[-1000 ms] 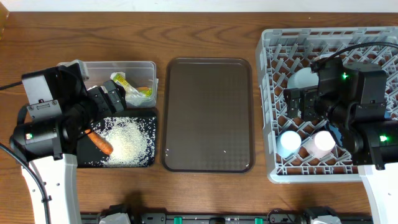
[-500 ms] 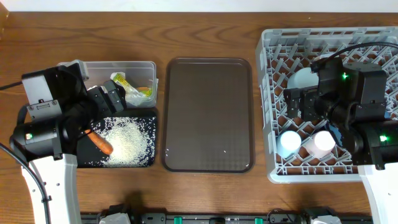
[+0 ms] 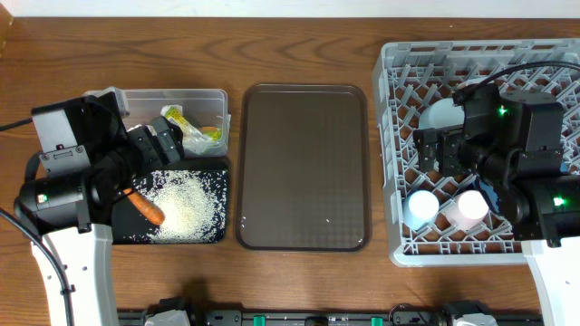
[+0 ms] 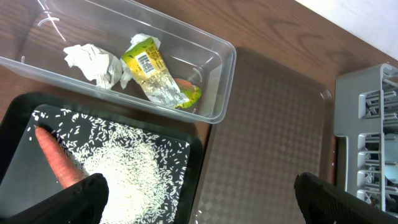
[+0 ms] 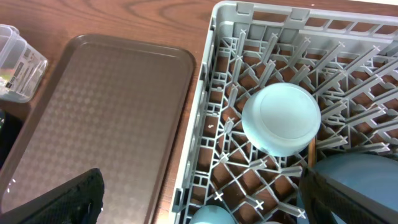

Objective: Sort waste into correct bins and load items into the dishwasher rack

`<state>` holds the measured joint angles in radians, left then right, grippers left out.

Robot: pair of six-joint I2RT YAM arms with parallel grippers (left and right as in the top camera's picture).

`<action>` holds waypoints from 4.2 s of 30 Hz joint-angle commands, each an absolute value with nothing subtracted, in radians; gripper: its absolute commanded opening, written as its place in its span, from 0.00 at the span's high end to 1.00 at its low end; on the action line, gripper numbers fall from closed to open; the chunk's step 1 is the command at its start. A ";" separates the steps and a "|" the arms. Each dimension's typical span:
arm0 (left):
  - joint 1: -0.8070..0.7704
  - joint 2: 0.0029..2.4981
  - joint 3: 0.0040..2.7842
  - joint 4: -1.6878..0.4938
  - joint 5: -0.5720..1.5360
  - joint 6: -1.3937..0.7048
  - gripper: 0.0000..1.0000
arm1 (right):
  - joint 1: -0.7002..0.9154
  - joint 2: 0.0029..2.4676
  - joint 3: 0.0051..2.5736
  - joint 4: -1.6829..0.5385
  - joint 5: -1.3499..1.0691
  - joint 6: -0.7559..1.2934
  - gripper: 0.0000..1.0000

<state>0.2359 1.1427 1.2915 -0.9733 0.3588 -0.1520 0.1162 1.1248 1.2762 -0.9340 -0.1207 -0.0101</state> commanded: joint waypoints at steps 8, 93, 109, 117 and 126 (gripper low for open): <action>0.241 1.143 1.294 -0.976 0.347 -0.139 0.02 | 0.110 1.126 1.282 -0.936 -0.131 0.003 0.01; 0.038 0.035 0.294 -0.957 0.347 -0.139 0.02 | -0.106 0.540 1.185 -0.940 -0.131 0.003 0.01; 0.038 0.035 0.294 -0.957 0.347 -0.139 0.02 | -0.104 0.410 0.686 -0.940 -0.131 0.003 0.01; 0.038 0.035 0.294 -0.957 0.347 -0.139 0.02 | -0.103 0.265 0.529 -0.940 -0.131 0.003 0.01; 0.038 0.035 0.294 -0.957 0.347 -0.139 0.02 | -0.103 0.175 0.453 -0.940 -0.131 0.003 0.01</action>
